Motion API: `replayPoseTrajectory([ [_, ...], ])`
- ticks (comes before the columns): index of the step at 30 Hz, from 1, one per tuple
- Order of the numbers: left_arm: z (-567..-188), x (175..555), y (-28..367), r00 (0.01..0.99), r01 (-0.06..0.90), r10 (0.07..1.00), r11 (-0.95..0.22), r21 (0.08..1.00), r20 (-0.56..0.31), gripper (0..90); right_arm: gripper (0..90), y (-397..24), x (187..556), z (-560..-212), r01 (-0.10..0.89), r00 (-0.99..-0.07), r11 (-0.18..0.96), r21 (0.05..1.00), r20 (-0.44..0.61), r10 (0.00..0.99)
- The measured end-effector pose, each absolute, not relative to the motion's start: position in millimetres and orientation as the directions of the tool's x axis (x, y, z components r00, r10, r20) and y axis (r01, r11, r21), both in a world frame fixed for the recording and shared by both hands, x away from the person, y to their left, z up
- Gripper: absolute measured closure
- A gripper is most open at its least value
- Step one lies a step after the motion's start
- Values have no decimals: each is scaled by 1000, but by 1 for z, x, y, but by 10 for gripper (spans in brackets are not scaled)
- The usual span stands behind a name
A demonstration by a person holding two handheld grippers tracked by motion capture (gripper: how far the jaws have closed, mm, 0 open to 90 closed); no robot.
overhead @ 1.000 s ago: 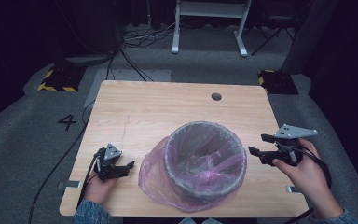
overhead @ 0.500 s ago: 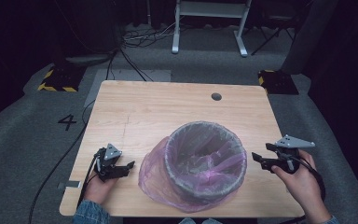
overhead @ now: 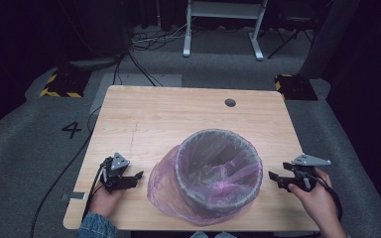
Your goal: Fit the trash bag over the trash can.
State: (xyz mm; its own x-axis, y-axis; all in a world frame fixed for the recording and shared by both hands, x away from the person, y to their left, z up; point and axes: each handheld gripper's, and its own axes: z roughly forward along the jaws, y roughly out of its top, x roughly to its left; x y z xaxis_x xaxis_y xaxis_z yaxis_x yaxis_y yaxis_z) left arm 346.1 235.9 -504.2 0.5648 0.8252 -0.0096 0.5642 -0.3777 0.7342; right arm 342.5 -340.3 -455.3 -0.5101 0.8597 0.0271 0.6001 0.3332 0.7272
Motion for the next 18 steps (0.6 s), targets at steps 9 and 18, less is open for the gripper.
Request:
replayPoseTrajectory([
  [9, -504, 346, 236, 563, 566, 826, -375, 734, -11, 301, 256, -343, 342, -479, 593, -503, 323, 738, 26, 864],
  [18, -504, 346, 236, 563, 566, 826, -375, 734, -11, 302, 246, -348, 348, -493, 600, -501, 333, 727, 17, 865],
])
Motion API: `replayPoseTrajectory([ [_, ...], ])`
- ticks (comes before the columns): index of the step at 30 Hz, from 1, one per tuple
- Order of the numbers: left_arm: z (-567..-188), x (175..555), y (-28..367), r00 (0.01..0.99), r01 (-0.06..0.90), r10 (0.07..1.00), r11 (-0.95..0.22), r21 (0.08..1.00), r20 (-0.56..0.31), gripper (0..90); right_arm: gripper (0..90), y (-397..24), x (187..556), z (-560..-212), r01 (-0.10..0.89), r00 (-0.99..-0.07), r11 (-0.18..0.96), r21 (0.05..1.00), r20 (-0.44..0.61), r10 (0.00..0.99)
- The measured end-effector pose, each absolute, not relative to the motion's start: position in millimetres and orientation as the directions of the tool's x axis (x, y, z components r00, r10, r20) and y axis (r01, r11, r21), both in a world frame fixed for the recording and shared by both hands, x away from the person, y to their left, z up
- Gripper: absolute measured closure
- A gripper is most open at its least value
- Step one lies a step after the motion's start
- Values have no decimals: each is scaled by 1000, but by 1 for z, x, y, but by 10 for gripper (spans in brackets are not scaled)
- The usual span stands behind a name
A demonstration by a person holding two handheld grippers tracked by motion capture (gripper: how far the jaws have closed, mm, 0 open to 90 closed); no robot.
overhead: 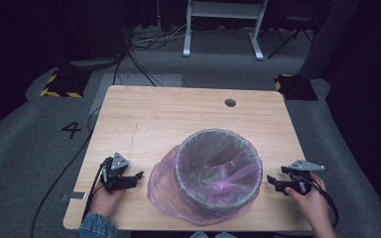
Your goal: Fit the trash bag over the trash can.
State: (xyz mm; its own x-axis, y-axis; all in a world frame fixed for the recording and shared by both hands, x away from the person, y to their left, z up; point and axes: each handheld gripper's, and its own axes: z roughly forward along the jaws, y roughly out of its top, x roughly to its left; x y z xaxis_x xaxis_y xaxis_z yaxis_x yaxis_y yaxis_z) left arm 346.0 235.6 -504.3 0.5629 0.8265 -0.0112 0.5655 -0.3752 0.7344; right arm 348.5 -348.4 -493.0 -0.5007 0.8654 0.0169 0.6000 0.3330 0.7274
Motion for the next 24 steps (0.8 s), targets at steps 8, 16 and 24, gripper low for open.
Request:
replayPoseTrajectory([
  [8, -504, 346, 236, 563, 565, 826, -376, 734, -11, 302, 191, -350, 359, -503, 583, -492, 328, 743, 2, 870],
  [16, -504, 346, 236, 563, 565, 826, -376, 734, -11, 302, 6, -349, 376, -505, 610, -476, 335, 718, -7, 880],
  [24, -504, 346, 236, 563, 566, 826, -376, 734, -11, 302, 0, -347, 389, -505, 608, -501, 355, 710, -4, 865],
])
